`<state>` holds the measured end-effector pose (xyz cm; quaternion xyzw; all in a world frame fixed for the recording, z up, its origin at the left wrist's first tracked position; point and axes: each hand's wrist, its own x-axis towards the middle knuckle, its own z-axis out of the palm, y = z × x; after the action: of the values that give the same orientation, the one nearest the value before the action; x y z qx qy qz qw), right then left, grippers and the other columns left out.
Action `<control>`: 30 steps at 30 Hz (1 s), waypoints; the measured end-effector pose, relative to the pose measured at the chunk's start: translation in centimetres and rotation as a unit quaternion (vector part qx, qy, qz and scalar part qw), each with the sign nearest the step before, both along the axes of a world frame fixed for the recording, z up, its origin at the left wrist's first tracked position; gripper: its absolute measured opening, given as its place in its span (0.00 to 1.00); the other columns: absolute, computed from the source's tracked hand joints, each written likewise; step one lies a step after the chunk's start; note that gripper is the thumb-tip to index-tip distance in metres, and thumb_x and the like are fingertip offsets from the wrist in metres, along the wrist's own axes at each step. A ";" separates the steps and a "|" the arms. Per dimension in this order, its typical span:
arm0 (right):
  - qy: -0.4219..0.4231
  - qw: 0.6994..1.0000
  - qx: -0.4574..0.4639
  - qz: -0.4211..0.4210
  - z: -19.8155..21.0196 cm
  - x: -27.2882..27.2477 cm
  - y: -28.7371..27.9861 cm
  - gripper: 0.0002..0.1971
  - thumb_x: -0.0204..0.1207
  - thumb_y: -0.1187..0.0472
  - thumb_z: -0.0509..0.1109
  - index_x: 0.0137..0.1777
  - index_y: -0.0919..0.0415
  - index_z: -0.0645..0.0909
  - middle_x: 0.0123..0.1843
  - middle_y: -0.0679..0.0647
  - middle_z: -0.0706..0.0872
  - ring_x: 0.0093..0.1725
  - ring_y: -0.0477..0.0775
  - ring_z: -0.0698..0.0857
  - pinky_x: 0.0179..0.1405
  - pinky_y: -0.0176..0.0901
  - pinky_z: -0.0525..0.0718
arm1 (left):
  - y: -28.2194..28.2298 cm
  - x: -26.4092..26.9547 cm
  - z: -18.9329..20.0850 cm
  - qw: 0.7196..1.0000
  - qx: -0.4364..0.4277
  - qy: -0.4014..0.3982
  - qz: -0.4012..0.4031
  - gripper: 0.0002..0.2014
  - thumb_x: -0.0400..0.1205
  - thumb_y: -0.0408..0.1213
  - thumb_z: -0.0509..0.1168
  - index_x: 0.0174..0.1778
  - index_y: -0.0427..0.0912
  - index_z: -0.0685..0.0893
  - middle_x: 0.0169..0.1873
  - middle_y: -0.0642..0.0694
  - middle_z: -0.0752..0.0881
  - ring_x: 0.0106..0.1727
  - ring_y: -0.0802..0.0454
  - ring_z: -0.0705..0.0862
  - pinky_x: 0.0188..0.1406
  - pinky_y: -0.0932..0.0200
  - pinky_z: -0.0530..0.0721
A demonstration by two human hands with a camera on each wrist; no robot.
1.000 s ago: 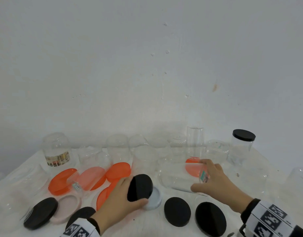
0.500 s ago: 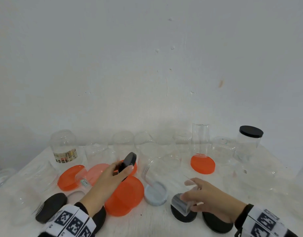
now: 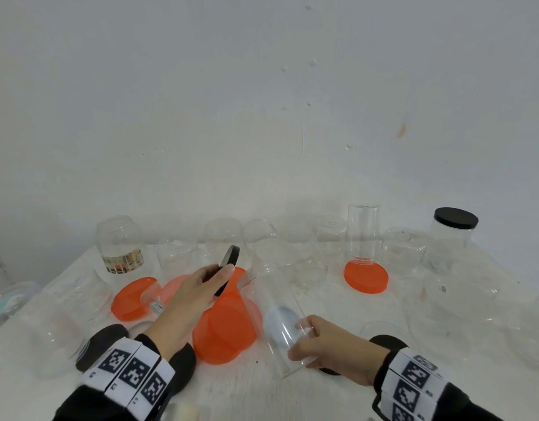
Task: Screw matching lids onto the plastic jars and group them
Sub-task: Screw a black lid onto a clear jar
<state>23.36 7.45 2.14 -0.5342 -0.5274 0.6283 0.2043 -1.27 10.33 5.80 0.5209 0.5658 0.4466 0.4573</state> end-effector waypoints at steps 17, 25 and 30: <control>-0.203 0.960 0.157 0.111 -3.0 -1.8 2.0 0.48 0.60 0.53 0.86 0.74 0.48 0.57 0.67 0.45 0.72 0.64 0.48 0.76 0.64 0.39 0.76 | -1.3 2.3 1.2 0.994 0.055 0.088 -0.033 0.29 0.71 0.62 0.69 0.69 0.63 0.76 0.60 0.66 0.80 0.62 0.65 0.78 0.52 0.71 0.72; -0.199 0.958 0.163 0.129 -2.7 -1.4 2.5 0.56 0.62 0.52 0.85 0.82 0.49 0.49 0.78 0.45 0.67 0.74 0.50 0.70 0.72 0.43 0.72 | -2.5 3.6 2.3 0.978 0.105 0.143 -0.106 0.12 0.62 0.66 0.67 0.39 0.89 0.75 0.38 0.84 0.80 0.42 0.82 0.79 0.42 0.82 0.75; -0.079 0.973 0.186 0.110 -1.5 -1.1 2.7 0.57 0.59 0.48 0.85 0.81 0.40 0.49 0.72 0.36 0.68 0.73 0.40 0.66 0.64 0.29 0.65 | -2.4 3.6 1.6 0.971 0.113 0.174 -0.118 0.19 0.63 0.66 0.69 0.50 0.83 0.76 0.48 0.79 0.80 0.53 0.80 0.77 0.48 0.80 0.76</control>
<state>22.26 10.14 0.61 -0.4740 -0.7048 0.4935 0.1874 2.37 7.93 7.36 0.7018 0.5172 0.3530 0.3397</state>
